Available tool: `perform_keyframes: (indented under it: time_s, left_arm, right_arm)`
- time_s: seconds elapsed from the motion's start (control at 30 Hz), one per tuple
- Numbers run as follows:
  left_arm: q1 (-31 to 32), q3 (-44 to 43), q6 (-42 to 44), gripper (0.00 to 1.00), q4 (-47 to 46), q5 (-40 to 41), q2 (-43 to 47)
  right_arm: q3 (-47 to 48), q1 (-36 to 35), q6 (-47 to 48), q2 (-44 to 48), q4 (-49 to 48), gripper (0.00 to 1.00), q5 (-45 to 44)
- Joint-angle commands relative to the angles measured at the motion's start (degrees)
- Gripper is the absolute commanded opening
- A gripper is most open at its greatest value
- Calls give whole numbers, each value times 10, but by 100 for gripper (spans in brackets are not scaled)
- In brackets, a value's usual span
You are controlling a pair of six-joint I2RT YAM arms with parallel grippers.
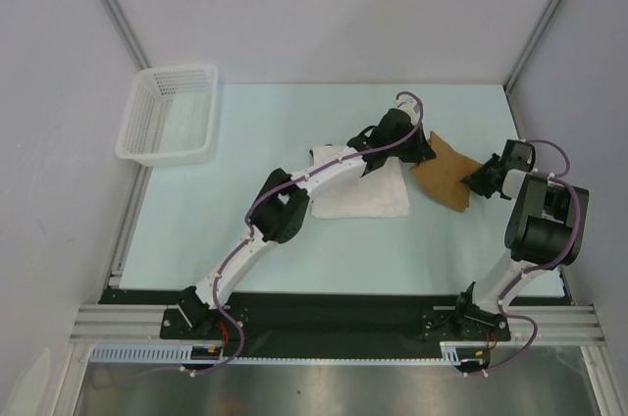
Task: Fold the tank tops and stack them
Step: Neatly place the folded tank top to the corner
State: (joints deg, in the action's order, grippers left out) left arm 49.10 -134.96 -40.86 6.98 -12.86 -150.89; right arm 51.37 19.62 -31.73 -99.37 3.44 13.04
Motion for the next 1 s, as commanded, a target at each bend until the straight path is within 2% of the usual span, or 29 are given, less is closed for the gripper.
perform_keyframes:
  time_s: [0.0,0.1,0.27,0.53,0.97]
  left_arm:
    - [-3,-4,13,0,-27,-9,-9]
    - [-6,-28,24,0,-30,-25,-24]
    - [-13,-37,63,1,-24,-21,-2]
    - [-12,-5,109,0,-11,-13,56]
    - [6,-3,116,0,21,-6,102]
  right_arm:
    - [0,-8,-5,-22,1,12,-10]
    - [-7,-8,-7,2,-12,0,-8]
    - [21,-18,-4,10,0,0,23]
    - [45,-47,-16,1,2,0,19]
    - [65,-69,-19,-55,-12,0,28]
